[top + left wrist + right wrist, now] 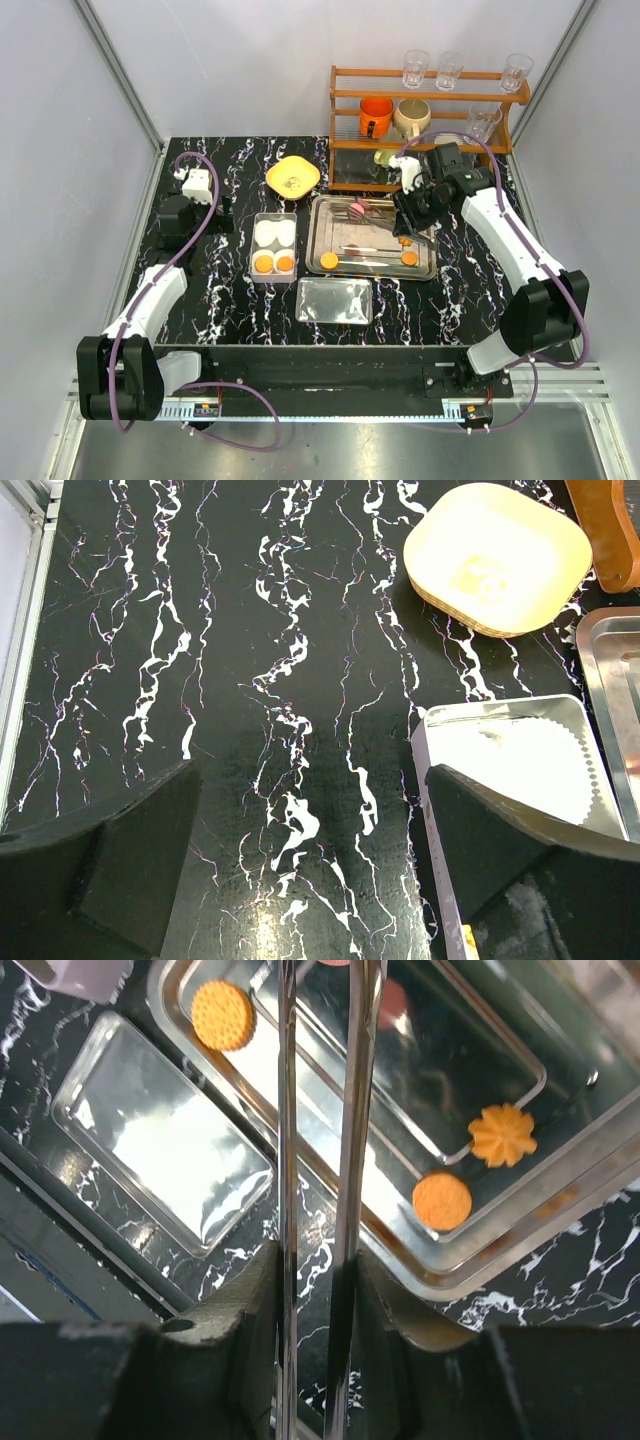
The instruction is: Pack the cookies
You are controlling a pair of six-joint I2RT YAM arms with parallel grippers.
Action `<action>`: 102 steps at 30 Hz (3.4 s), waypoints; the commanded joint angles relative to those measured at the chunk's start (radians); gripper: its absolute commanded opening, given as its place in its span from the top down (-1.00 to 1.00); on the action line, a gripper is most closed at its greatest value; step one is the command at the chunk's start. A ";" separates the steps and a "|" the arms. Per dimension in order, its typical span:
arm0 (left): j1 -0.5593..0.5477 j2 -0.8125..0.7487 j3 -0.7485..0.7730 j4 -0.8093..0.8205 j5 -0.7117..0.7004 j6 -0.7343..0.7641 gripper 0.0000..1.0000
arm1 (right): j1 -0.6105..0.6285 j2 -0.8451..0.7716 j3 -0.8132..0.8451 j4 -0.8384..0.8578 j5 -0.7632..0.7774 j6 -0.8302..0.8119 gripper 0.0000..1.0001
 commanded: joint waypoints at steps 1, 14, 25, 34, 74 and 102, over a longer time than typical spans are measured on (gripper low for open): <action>0.006 -0.019 -0.003 0.063 0.009 -0.011 -0.98 | 0.057 0.037 0.142 0.000 -0.028 0.026 0.55; 0.006 -0.016 -0.004 0.066 0.003 -0.010 -0.98 | 0.279 0.316 0.448 0.003 0.005 0.049 0.55; 0.006 -0.015 -0.001 0.061 0.004 -0.010 -0.98 | 0.351 0.507 0.655 -0.012 -0.014 0.054 0.56; 0.006 -0.009 0.002 0.058 0.006 -0.010 -0.98 | 0.397 0.590 0.728 -0.023 -0.018 0.052 0.56; 0.006 -0.009 -0.009 0.063 0.009 -0.002 -0.98 | 0.443 0.696 0.767 -0.022 0.001 0.040 0.32; 0.006 -0.015 -0.007 0.060 0.009 -0.002 -0.98 | 0.443 0.647 0.851 -0.057 0.029 0.052 0.05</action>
